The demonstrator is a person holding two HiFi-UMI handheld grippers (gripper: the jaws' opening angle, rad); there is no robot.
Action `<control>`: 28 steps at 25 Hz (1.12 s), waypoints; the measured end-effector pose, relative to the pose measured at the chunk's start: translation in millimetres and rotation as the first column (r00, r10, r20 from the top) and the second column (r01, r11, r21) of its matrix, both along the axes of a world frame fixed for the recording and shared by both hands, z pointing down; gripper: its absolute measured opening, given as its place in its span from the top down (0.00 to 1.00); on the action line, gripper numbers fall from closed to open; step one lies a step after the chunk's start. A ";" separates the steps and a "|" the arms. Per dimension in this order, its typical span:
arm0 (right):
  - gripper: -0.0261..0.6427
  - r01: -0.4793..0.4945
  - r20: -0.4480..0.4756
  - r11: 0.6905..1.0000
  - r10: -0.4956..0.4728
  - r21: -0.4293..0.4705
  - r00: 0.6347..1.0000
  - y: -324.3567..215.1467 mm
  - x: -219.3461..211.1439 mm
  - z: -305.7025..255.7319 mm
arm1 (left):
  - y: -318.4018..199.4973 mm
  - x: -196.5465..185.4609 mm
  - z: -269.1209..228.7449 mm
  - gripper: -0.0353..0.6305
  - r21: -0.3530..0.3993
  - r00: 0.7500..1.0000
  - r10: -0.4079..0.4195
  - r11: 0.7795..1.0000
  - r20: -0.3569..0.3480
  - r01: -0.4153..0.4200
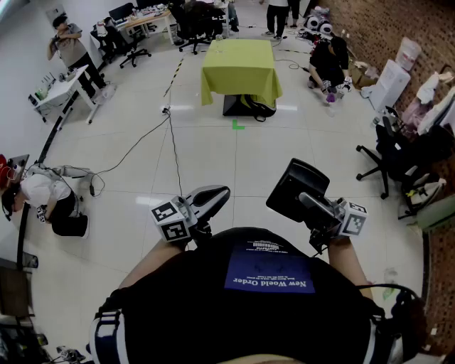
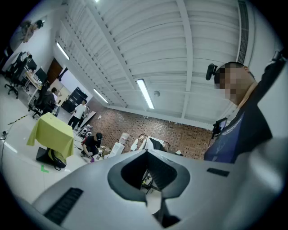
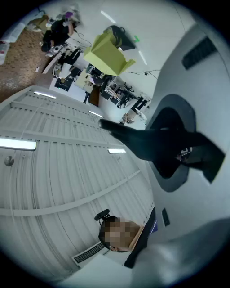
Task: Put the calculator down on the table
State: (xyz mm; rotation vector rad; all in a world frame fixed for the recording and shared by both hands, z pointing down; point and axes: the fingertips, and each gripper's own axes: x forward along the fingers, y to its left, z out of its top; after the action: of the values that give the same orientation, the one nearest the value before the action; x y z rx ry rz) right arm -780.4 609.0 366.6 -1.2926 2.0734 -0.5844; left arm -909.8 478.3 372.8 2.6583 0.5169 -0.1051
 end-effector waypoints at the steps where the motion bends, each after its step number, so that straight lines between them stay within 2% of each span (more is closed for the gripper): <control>1: 0.80 -0.007 0.001 1.000 0.007 0.000 1.000 3.4 1.2 -0.5 | 2.2 2.4 -0.3 0.94 -0.001 1.000 0.007 1.000 -0.001 -0.007; 5: 0.80 -0.038 -0.008 0.999 0.038 -0.005 0.999 28.8 20.0 2.2 | 24.3 25.1 0.7 0.94 0.000 0.999 0.037 0.999 -0.003 -0.037; 10: 0.80 -0.107 -0.005 0.994 0.107 -0.003 0.994 96.8 74.2 10.6 | 87.0 88.0 6.6 0.94 -0.001 0.995 0.104 0.995 0.007 -0.104; 16: 0.80 -0.191 0.037 0.982 0.191 0.003 0.981 139.4 113.3 17.2 | 123.5 141.1 14.3 0.94 -0.003 0.979 0.200 0.980 0.028 -0.200; 23: 0.80 -0.294 0.052 0.955 0.295 -0.027 0.954 140.4 157.2 30.6 | 116.4 198.6 25.6 0.94 -0.038 0.949 0.308 0.951 0.059 -0.307; 26: 0.80 -0.331 0.029 0.943 0.332 -0.038 0.943 124.1 184.5 27.4 | 103.2 232.9 15.7 0.94 -0.094 0.930 0.366 0.927 0.017 -0.363; 28: 0.80 -0.364 0.015 0.931 0.365 -0.038 0.931 109.0 209.4 18.4 | 86.5 263.2 14.2 0.94 -0.073 0.919 0.395 0.916 0.008 -0.393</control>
State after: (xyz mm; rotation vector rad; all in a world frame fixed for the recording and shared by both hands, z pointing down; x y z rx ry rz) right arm -571.0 718.0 385.0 -1.6341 1.7474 -0.4646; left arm -646.6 564.8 387.0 2.4289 1.0105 0.0275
